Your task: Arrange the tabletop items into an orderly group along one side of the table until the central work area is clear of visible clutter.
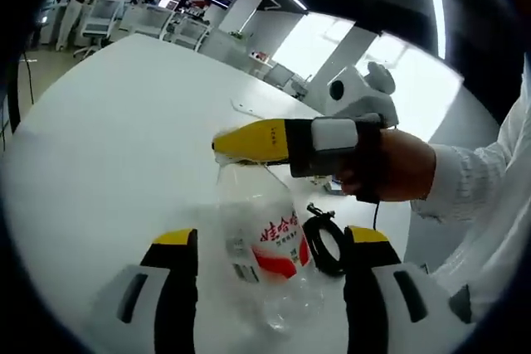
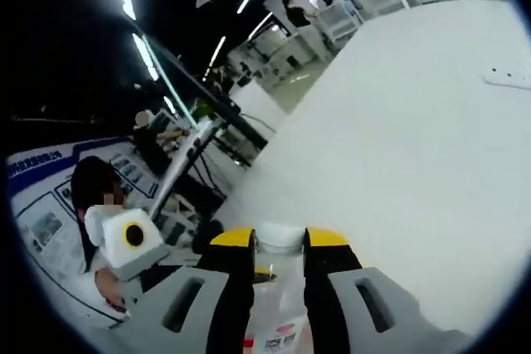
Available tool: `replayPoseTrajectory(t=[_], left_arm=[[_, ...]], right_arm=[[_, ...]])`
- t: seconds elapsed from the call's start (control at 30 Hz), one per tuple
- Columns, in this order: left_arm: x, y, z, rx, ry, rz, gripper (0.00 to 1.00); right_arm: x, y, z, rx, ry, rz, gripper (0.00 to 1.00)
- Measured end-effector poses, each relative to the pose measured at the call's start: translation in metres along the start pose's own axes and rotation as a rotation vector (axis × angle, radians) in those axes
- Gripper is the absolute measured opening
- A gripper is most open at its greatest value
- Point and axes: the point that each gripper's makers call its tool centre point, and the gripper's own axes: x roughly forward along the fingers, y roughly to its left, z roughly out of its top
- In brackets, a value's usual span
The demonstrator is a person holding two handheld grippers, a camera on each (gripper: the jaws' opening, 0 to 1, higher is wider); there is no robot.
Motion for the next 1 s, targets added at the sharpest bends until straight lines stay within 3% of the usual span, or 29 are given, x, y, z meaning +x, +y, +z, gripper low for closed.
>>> replayPoseTrajectory(t=[0.2, 0.3, 0.37, 0.57, 0.7, 1.0], left_arm=[[0.009, -0.007, -0.008, -0.008, 0.038, -0.058, 0.62], [0.008, -0.017, -0.007, -0.054, 0.035, -0.146, 0.60], [0.008, -0.018, -0.006, -0.032, 0.035, -0.166, 0.60], [0.013, -0.017, -0.014, -0.013, 0.082, -0.218, 0.55], [0.015, -0.019, -0.020, 0.004, 0.109, -0.245, 0.47], [0.014, -0.025, -0.019, 0.024, 0.101, -0.292, 0.45]], right_arm=[[-0.008, 0.010, 0.001, -0.055, -0.026, 0.019, 0.19], [-0.011, 0.013, 0.002, -0.069, -0.036, 0.040, 0.19], [-0.014, 0.012, 0.002, -0.068, -0.040, 0.045, 0.19], [-0.017, 0.016, 0.003, -0.077, -0.045, 0.050, 0.19], [-0.021, 0.022, 0.002, -0.101, -0.045, 0.042, 0.19], [-0.030, 0.028, 0.004, -0.157, -0.052, 0.027, 0.19]])
